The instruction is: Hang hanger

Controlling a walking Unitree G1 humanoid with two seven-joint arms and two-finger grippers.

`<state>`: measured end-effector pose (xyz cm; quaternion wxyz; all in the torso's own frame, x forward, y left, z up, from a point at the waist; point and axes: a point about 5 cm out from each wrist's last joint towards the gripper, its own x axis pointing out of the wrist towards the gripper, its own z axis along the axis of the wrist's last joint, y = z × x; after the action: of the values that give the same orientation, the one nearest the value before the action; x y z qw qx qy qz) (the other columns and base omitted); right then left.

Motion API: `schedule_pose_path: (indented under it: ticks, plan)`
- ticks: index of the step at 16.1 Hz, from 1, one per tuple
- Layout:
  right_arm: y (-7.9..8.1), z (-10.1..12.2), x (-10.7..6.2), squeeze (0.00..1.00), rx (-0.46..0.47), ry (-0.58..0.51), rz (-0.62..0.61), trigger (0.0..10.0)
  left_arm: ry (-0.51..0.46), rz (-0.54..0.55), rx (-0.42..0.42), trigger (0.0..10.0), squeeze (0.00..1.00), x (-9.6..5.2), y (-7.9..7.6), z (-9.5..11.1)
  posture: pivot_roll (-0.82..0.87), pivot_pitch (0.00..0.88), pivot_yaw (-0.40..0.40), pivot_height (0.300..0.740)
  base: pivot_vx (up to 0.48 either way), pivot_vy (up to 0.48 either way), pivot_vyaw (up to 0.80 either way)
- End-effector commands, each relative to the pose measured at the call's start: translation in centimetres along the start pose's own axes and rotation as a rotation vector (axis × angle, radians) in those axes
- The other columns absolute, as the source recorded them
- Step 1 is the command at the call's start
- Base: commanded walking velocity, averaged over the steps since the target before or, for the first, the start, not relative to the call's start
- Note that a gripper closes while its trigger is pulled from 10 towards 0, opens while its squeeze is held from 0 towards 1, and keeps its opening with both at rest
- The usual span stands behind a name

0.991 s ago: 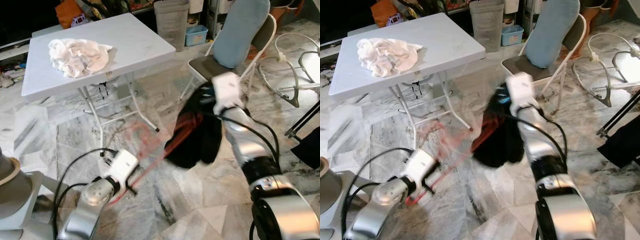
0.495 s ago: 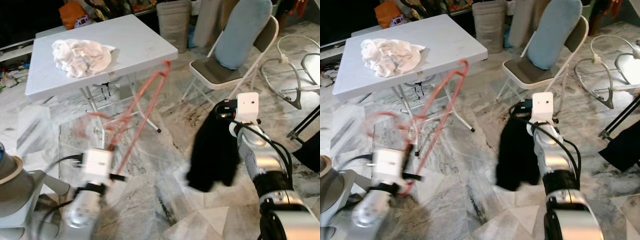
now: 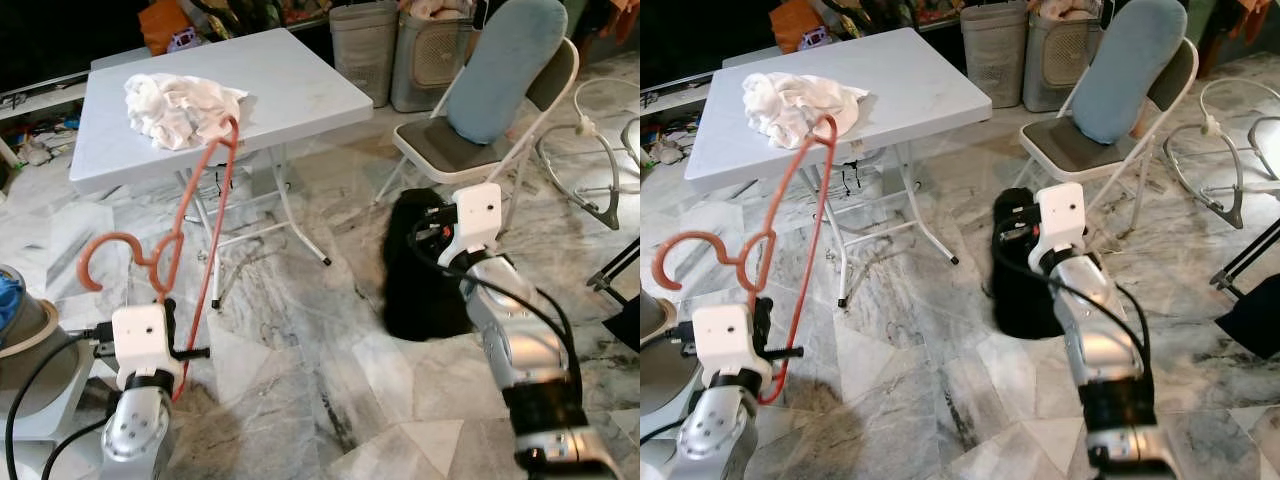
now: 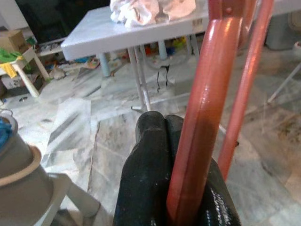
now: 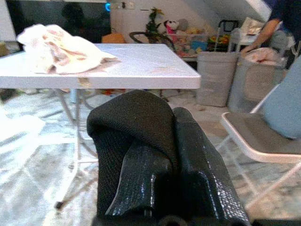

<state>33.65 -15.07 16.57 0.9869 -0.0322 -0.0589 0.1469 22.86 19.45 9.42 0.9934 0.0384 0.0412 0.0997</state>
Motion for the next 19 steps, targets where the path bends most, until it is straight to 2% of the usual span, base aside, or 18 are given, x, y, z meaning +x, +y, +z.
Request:
schedule_pose_path:
  ticks: [1,2,5,6,13,16,19]
  plan:
    - [0.7,1.1,0.0,0.00,0.026,-0.036,0.040,10.0,-0.037,0.011,0.024,10.0,0.00,0.1,0.4,0.9,-0.01,0.000,0.072,0.740,0.000,0.000,0.00]
    - [1.7,1.0,-0.1,0.00,0.031,-0.021,0.085,10.0,-0.022,0.020,-0.001,10.0,0.00,0.0,0.8,0.8,-0.01,0.000,0.075,0.740,0.000,0.000,0.00]
    - [2.7,1.2,-0.3,0.00,0.034,-0.035,0.114,10.0,-0.008,0.048,-0.031,10.0,0.00,0.2,1.2,0.7,-0.01,0.000,0.077,0.740,0.104,0.000,0.00]
    - [3.0,1.3,-0.4,0.00,0.071,-0.054,0.116,10.0,-0.009,0.063,-0.035,10.0,0.00,0.5,1.3,0.7,-0.01,0.000,0.074,0.740,0.315,0.000,0.00]
    - [3.4,2.0,-0.4,0.00,0.075,-0.058,0.162,10.0,-0.009,0.075,-0.061,10.0,0.00,0.9,1.4,1.0,-0.01,0.000,0.071,0.740,0.329,0.000,0.00]
    - [3.7,2.2,-0.3,0.00,0.083,-0.065,0.173,10.0,-0.006,0.076,-0.063,10.0,0.00,1.1,1.2,1.0,-0.01,0.000,0.072,0.740,0.333,0.000,0.75]
    - [3.7,2.2,-0.1,0.00,0.085,-0.065,0.176,10.0,-0.006,0.078,-0.065,10.0,0.00,1.2,1.2,1.1,-0.01,0.000,0.072,0.740,0.331,0.330,0.64]
